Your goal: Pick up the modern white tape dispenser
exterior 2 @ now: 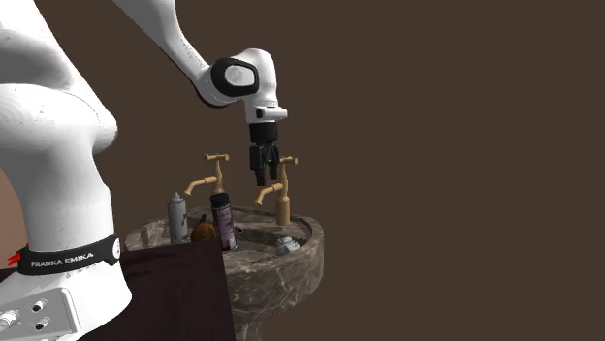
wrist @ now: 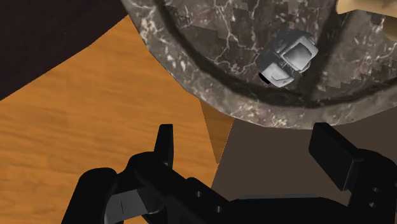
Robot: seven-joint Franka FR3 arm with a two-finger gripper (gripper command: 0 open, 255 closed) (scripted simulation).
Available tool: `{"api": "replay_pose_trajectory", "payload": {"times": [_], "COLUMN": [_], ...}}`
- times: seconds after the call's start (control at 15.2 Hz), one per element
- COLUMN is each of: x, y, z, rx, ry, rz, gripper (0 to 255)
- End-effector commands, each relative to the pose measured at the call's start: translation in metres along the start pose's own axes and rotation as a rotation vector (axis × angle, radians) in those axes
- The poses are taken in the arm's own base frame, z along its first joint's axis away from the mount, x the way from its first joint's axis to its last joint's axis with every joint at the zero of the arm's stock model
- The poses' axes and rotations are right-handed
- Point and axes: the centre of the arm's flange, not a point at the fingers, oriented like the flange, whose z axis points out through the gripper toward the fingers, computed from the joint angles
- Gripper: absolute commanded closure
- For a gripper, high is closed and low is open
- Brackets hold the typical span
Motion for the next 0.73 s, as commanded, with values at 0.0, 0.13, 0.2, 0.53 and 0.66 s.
{"api": "replay_pose_trajectory", "payload": {"times": [0.0, 0.13, 0.2, 0.53, 0.66], "x": [0.000, -0.001, -0.002, -0.002, -0.001], "y": [-0.015, -0.029, -0.036, -0.072, -0.087], "z": [0.024, 0.046, 0.057, 0.113, 0.136], "rx": [0.000, -0.002, -0.004, -0.010, -0.012], "ry": [-0.004, -0.008, -0.010, -0.019, -0.023], "rz": [0.041, 0.079, 0.098, 0.194, 0.232], "gripper": [0, 0, 0, 0, 0]}}
